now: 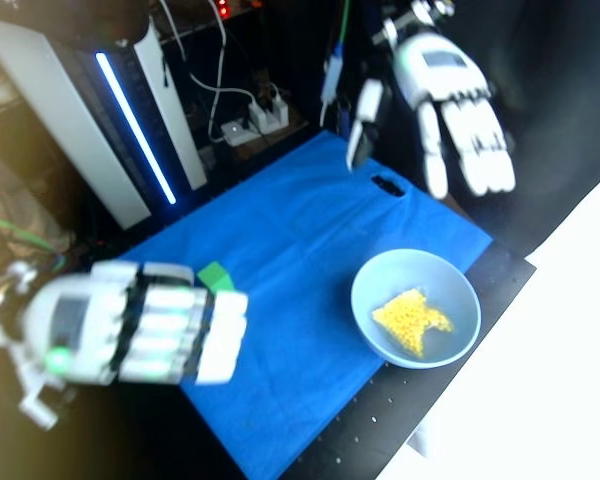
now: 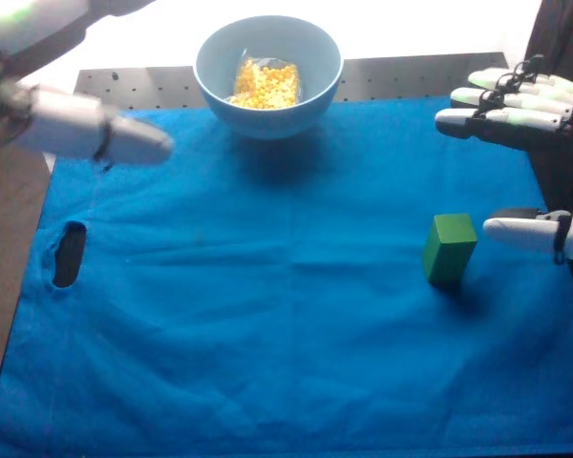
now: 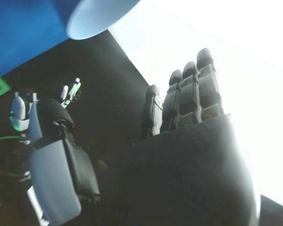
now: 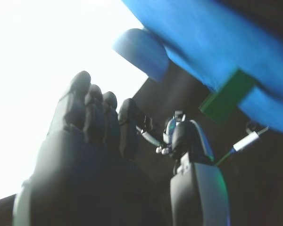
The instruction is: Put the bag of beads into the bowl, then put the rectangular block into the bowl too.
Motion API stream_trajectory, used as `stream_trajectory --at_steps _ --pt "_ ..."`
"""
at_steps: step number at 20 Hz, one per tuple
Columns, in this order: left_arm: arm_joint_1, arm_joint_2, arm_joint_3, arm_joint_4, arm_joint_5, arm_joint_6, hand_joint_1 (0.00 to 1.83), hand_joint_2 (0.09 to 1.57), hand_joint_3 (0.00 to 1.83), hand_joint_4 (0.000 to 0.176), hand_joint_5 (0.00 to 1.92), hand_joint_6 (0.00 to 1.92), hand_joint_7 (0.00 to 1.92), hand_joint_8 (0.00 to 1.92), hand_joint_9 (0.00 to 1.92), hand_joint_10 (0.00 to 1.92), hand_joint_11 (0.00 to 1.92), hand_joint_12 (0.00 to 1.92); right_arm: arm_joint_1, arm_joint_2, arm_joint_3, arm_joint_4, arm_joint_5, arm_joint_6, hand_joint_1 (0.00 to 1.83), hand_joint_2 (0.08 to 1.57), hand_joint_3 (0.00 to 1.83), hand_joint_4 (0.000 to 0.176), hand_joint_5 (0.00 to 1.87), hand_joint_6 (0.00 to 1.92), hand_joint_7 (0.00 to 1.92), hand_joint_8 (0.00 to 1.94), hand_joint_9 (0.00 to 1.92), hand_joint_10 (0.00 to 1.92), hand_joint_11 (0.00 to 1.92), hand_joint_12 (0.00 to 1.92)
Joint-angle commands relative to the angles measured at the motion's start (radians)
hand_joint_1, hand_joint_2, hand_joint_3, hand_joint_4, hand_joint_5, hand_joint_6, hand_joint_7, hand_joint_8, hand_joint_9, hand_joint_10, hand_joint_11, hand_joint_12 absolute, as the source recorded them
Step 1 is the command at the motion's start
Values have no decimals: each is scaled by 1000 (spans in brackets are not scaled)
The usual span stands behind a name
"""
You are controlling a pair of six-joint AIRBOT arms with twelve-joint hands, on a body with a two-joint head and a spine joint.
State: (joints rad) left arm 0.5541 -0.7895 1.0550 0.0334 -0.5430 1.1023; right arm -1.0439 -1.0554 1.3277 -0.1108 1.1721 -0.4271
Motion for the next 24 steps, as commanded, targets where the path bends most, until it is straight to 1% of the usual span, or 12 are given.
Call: stream_trajectory --at_steps 1,3,7,10,11,12,13,16,17,19,21,24 --pt "24 21 -15 -7 -189 -33 756 948 5 92 75 4 19 2 5 0 0 108 16 15 -1 52 138 1 718 1234 8 5 298 4 197 3 53 4 0 24" --pt "125 69 -62 -26 -299 -102 768 943 0 59 89 4 24 2 0 0 0 38 39 18 -9 13 137 1 693 1253 12 0 261 0 162 0 17 0 0 0" --pt "257 87 -119 -100 -454 -106 674 848 2 135 91 2 40 0 34 0 0 627 63 8 -12 -40 123 1 607 1162 0 16 209 0 146 0 32 5 0 0" --pt "260 81 -119 -105 -456 -107 747 857 1 116 75 1 38 1 17 3 0 407 79 -4 -8 -74 101 1 620 1069 0 13 232 3 174 3 95 11 110 53" --pt "260 78 -119 -105 -457 -107 780 849 0 117 92 2 55 2 33 5 0 357 83 -7 -7 -84 93 1 585 1028 0 47 217 0 140 0 68 0 80 41" --pt "260 76 -119 -105 -457 -107 780 849 0 117 92 2 55 2 33 5 0 357 88 -10 -6 -95 80 1 585 1028 0 47 217 0 140 0 68 0 80 41" --pt "261 74 -119 -105 -456 -107 823 858 1 66 108 3 70 3 34 2 0 287 95 -16 -2 -111 61 1 534 1011 0 54 203 0 133 0 82 6 116 56" --pt "268 73 -119 -105 -456 -117 854 849 0 71 117 4 81 5 43 6 0 271 114 -45 23 -161 11 1 626 998 0 65 245 4 164 2 120 6 178 78" --pt "269 73 -119 -105 -456 -118 867 862 1 75 105 2 69 2 39 2 0 296 121 -56 32 -180 -5 1 651 979 0 105 238 1 167 3 131 9 206 92" --pt "272 72 -119 -105 -452 -119 878 856 0 67 111 1 79 2 55 4 0 369 135 -79 51 -217 -35 1 675 957 0 102 275 1 234 2 218 12 239 139" --pt "273 71 -119 -105 -449 -119 844 846 0 79 127 1 101 2 82 6 0 494 144 -91 64 -242 -56 1 719 958 11 117 301 1 268 2 275 1 51 706" --pt "275 69 -119 -105 -445 -119 854 858 1 66 123 1 109 3 86 6 0 404 152 -96 76 -258 -79 1 714 968 1 126 363 9 330 8 324 9 0 934"
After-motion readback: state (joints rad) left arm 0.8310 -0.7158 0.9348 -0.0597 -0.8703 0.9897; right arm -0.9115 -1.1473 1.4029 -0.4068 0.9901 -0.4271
